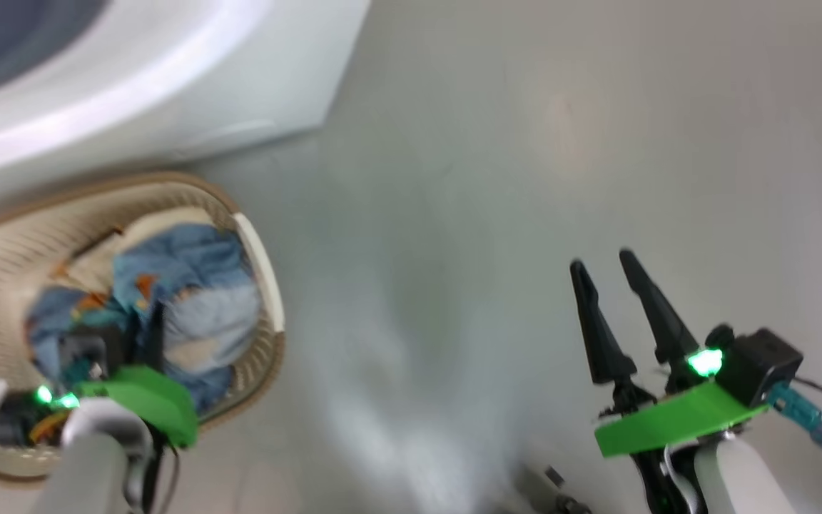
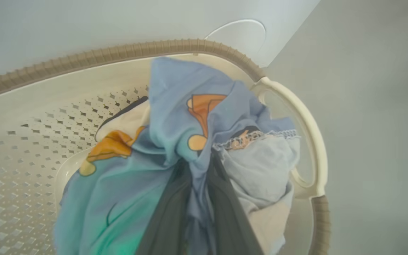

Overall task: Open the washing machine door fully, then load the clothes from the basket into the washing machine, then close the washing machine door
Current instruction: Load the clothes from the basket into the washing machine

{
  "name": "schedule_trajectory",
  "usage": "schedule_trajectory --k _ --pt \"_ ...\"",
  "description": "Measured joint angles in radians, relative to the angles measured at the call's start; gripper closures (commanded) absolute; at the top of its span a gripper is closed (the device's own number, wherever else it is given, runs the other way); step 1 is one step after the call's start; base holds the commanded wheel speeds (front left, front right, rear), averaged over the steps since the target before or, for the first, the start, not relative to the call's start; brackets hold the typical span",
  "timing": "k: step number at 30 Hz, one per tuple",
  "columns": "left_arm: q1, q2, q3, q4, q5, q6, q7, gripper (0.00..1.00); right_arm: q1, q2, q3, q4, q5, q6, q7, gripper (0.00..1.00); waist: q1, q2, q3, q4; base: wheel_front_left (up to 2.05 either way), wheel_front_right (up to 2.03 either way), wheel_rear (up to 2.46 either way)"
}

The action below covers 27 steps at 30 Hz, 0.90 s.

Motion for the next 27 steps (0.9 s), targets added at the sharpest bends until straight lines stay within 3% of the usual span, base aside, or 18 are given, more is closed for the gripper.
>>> schedule_trajectory --k 9,27 --pt "0.247 -0.086 0.072 -0.192 0.026 0.023 0.000 1.00 0.128 0.000 -0.040 0.032 -0.031 0.000 0.000 0.00 0.0000 0.0000 -0.207 0.079 0.00 0.00 0.00" --pt "0.562 -0.152 0.161 -0.504 0.079 0.067 0.000 1.00 0.294 -0.002 -0.076 0.042 -0.055 0.000 0.000 0.00 0.0000 -0.0001 -0.551 0.197 0.00 0.00 0.00"
